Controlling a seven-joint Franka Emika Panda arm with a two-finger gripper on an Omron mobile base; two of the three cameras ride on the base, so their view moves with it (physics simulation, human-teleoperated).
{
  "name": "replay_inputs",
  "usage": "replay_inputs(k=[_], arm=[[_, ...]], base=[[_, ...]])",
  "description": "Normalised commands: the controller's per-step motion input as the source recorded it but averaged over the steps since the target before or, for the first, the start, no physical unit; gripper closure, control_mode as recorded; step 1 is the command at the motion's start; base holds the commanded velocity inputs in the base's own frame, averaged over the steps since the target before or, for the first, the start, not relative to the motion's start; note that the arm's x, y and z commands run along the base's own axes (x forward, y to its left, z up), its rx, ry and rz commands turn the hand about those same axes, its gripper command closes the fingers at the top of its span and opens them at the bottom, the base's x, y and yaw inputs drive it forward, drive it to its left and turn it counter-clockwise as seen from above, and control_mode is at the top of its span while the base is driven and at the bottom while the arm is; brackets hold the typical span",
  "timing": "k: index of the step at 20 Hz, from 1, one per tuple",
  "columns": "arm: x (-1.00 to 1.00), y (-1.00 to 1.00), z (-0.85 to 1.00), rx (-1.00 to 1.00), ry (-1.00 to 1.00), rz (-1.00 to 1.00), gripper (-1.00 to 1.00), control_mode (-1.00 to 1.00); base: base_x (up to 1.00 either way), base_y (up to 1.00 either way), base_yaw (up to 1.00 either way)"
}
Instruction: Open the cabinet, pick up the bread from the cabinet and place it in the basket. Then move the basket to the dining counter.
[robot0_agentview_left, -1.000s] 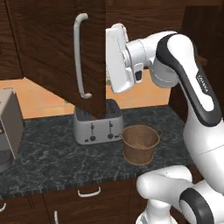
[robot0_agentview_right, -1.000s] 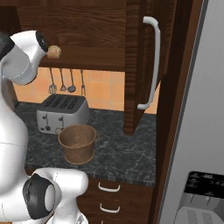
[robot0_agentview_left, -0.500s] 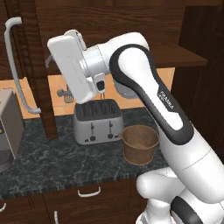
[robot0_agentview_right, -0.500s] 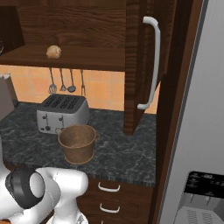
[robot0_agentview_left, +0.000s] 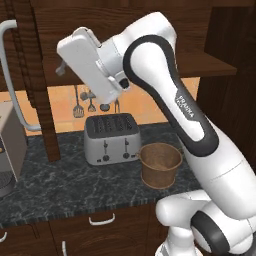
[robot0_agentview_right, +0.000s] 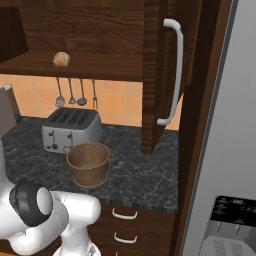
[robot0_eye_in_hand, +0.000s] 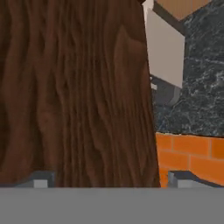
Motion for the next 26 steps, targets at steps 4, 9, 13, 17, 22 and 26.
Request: replay_inputs(k=[4,9,13,17,22,26], arm=[[0.00,-1.00,0.00,-0.08,-0.37,0.00,-1.00,-1.00],[-0.02,-1.00,-0.02,-0.06,-0.51,0.00,-1.00,-1.00],[-0.01,-1.00,-0.01,-0.08,-0.58,0.00,-1.00,-1.00],[0.00,-0.96,0.00,-0.16,-0.54,-0.03,-1.00,-1.00],[0.36,-0.65,0.12,-0.13,-0.09,-0.26,-1.00,-1.00],[0.81,-0.03,0.01,-0.10,0.03,-0.24,-1.00,-1.00]], base=[[0.00,0.00,0.00],[0.00,0.00,0.00],[0.00,0.00,0.00],[0.00,0.00,0.00],[0.00,0.00,0.00],[0.00,0.00,0.00]])
